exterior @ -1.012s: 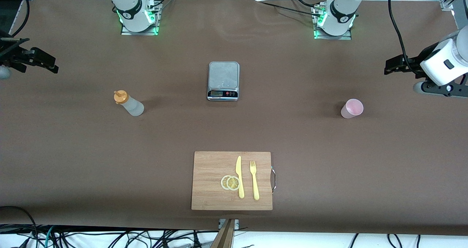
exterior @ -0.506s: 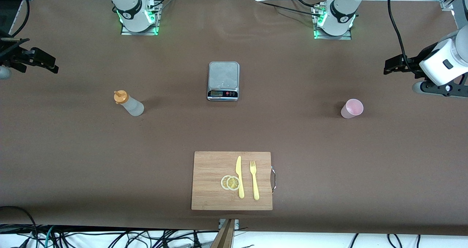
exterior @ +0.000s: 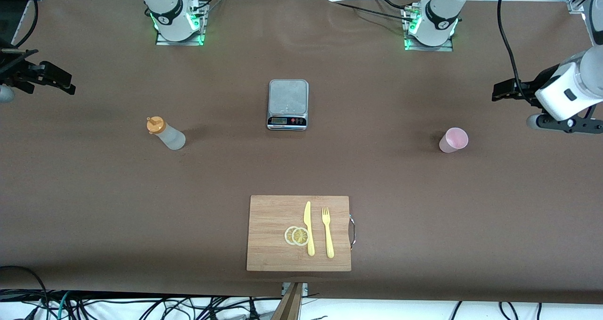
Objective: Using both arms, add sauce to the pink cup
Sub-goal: 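Reach the left gripper down to the pink cup and grasp it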
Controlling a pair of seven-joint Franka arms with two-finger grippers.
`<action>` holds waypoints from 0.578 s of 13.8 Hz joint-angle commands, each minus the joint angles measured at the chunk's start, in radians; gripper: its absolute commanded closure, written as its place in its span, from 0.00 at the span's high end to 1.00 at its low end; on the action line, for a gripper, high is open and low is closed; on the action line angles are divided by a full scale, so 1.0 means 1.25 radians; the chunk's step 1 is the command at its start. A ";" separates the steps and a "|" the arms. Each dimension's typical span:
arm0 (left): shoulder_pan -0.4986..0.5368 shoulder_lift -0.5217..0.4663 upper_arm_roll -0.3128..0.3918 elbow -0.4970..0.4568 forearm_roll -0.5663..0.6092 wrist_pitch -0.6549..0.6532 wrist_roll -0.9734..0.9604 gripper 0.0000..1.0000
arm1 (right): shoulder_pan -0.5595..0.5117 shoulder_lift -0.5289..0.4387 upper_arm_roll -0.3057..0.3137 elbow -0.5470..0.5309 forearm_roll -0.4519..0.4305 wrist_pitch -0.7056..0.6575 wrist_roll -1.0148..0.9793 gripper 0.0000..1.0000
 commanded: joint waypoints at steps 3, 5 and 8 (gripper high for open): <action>0.013 0.028 -0.002 -0.072 0.036 0.110 -0.006 1.00 | -0.002 -0.003 0.000 -0.001 -0.006 -0.007 -0.010 1.00; 0.026 0.030 -0.001 -0.125 0.036 0.175 -0.005 1.00 | -0.002 -0.003 0.000 -0.001 -0.006 -0.007 -0.010 1.00; 0.031 0.029 0.018 -0.234 0.036 0.302 0.006 1.00 | -0.002 -0.003 0.001 -0.001 -0.006 -0.007 -0.009 1.00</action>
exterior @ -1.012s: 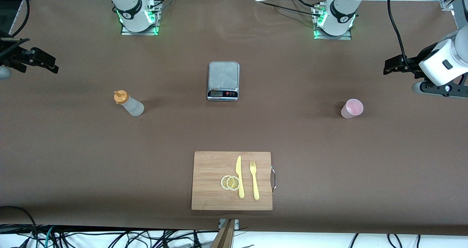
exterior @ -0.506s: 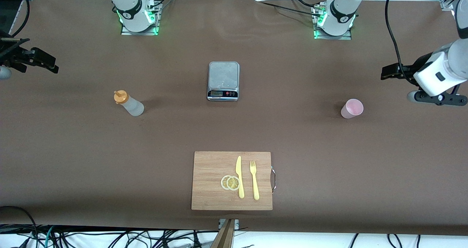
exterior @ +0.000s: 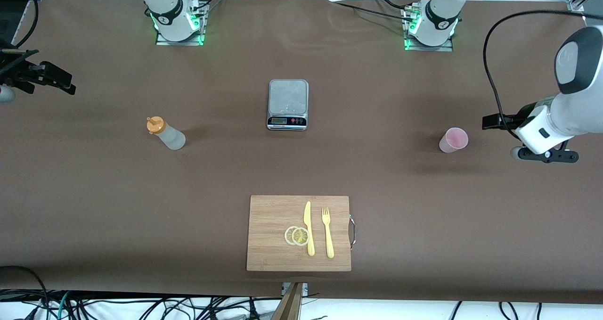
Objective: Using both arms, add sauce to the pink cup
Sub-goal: 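Reach the left gripper down to the pink cup and grasp it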
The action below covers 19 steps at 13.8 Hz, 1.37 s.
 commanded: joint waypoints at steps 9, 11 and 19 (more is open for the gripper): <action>0.004 -0.028 0.054 -0.355 0.015 0.393 0.052 1.00 | -0.002 -0.003 0.002 -0.001 -0.004 -0.007 -0.010 1.00; 0.003 -0.028 0.054 -0.383 0.013 0.426 0.052 1.00 | -0.002 -0.003 0.002 -0.001 -0.005 -0.007 -0.009 1.00; -0.003 -0.017 0.054 -0.459 0.009 0.556 0.042 0.99 | -0.002 -0.003 0.002 -0.001 -0.004 -0.008 -0.010 1.00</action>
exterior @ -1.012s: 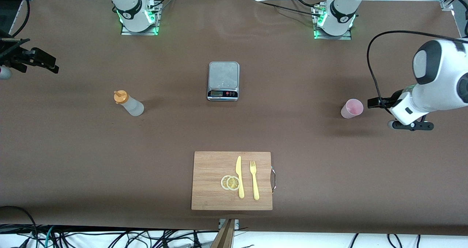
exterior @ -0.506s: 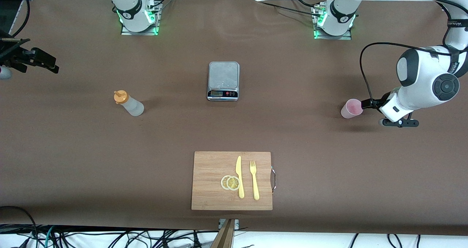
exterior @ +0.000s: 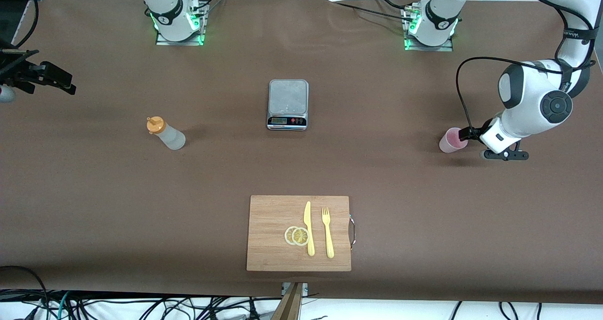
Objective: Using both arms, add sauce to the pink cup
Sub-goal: 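Reach the left gripper down to the pink cup and grasp it, then carry the pink cup with the left gripper onto the scale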
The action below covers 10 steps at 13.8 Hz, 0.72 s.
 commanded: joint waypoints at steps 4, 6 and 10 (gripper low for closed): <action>-0.006 -0.006 0.004 -0.043 0.008 0.066 0.002 0.98 | -0.002 -0.004 0.001 -0.001 -0.004 -0.007 -0.010 1.00; -0.006 0.000 0.004 -0.046 0.008 0.080 0.002 0.97 | -0.002 -0.004 0.002 -0.001 -0.004 -0.007 -0.008 1.00; -0.006 0.016 0.004 -0.051 0.008 0.102 0.002 0.95 | -0.002 -0.004 0.002 -0.001 -0.004 -0.007 -0.008 1.00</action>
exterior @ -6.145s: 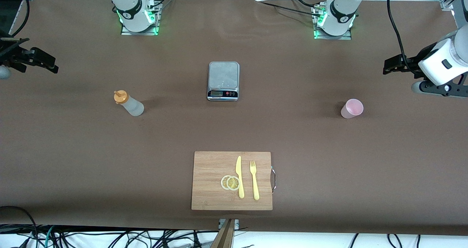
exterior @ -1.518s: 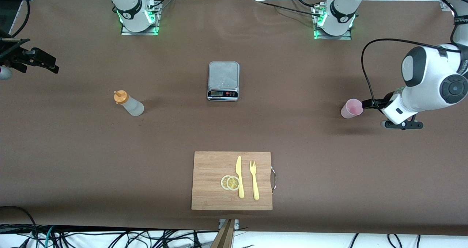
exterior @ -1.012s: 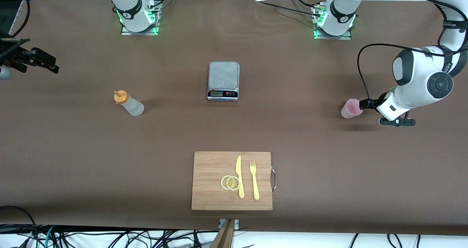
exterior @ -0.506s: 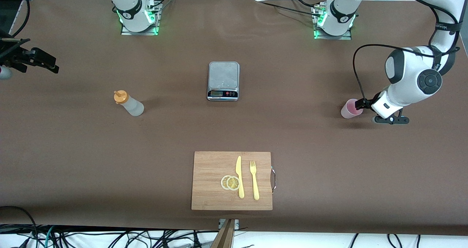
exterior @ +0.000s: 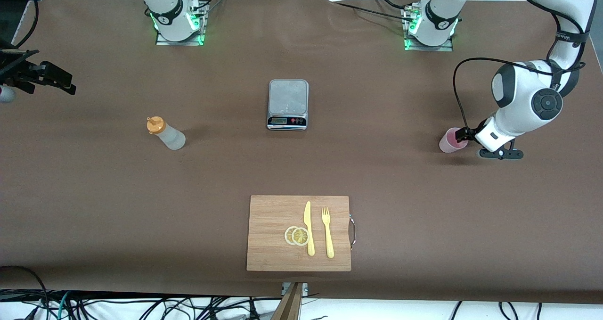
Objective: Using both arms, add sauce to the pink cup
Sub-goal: 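Carry the pink cup with the left gripper onto the scale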
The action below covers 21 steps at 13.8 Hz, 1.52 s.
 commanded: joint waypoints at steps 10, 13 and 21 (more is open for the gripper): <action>-0.010 0.010 0.004 -0.014 -0.006 0.032 -0.005 0.27 | -0.002 -0.004 0.001 -0.001 -0.004 -0.007 -0.008 1.00; -0.010 0.010 0.004 -0.014 -0.007 0.032 -0.005 0.12 | -0.002 -0.004 0.001 -0.001 -0.004 -0.007 -0.009 1.00; -0.119 -0.008 -0.003 0.060 -0.077 -0.014 -0.019 0.00 | -0.002 -0.004 0.001 -0.002 -0.004 -0.007 -0.009 1.00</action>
